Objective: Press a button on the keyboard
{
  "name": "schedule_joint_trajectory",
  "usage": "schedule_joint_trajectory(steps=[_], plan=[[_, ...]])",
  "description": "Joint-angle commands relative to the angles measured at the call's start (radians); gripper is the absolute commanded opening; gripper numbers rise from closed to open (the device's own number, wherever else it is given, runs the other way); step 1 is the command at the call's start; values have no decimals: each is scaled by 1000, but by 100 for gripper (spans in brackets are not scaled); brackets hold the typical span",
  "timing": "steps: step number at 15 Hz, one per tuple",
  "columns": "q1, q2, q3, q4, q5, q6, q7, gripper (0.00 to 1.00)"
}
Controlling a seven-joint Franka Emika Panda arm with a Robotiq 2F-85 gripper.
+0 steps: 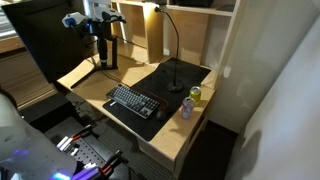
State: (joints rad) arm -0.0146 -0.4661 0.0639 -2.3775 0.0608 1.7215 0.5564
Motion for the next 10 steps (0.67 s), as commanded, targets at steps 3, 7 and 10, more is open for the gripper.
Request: schedule_joint_trajectory(steps=[3,7,10], plan=[[-19,1,16,5,19,-8,10,100],[-30,-1,14,0,130,30,194,100],[-37,-7,18,-10,201,86,326,100]])
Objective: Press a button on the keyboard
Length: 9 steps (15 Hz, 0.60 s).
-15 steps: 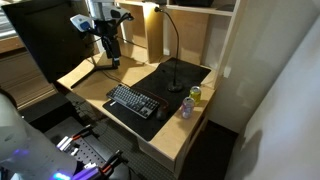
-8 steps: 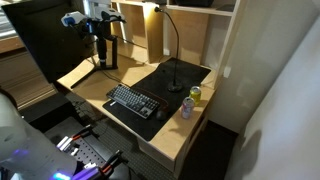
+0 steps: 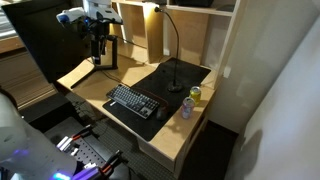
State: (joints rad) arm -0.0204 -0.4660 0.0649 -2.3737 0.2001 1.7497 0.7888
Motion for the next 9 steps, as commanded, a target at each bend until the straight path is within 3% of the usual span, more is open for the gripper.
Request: schedule_joint_trajectory(steps=[1,4,5,6,9], plan=[[-36,-11,21,-20,64,82,144,100],[-41,-15,30,-24,67,104,314,100],[-16,-4,4,-8,139,54,323,100],[-18,0,12,-1,72,73,282,100],[-17,0,11,-1,119,65,315,100]])
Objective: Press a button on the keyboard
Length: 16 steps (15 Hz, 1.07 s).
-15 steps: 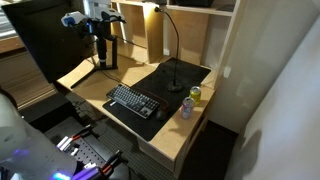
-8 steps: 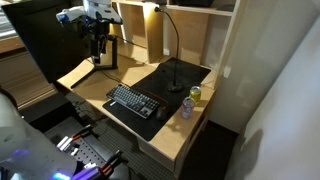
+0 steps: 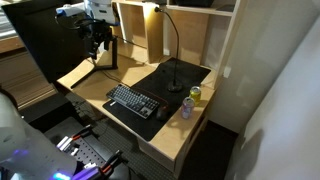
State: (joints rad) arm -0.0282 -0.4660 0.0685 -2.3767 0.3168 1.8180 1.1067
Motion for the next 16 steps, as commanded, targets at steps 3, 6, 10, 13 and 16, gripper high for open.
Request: schedule_joint_trajectory(steps=[3,6,10,13,16], plan=[[-9,0,7,2,5,-4,1,100],[-9,0,7,2,5,-4,1,100],[-72,18,-29,-75,-25,56,48,100],[-147,-46,-109,-206,-54,112,38,100],[-237,-58,-205,-291,-89,122,-12,100]])
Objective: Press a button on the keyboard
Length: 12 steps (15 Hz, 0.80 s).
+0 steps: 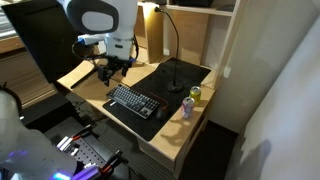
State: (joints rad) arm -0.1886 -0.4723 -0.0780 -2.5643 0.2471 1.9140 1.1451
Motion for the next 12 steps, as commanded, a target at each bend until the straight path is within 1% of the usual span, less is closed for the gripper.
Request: schedule_joint_trajectory(steps=[1,2,4,6,7,9,10,12], plan=[[-99,-42,-71,-107,-36,15,-47,100],[-72,-7,-44,-48,-19,-1,-33,100],[-104,-8,-69,-71,-28,-1,-47,100],[-105,-9,-67,-73,-28,-1,-47,100],[-97,72,-43,-54,-35,16,-1,100],[-64,168,-36,-55,17,74,4,100],[-50,204,-27,-55,40,107,14,100],[-50,233,-39,-74,62,146,14,100]])
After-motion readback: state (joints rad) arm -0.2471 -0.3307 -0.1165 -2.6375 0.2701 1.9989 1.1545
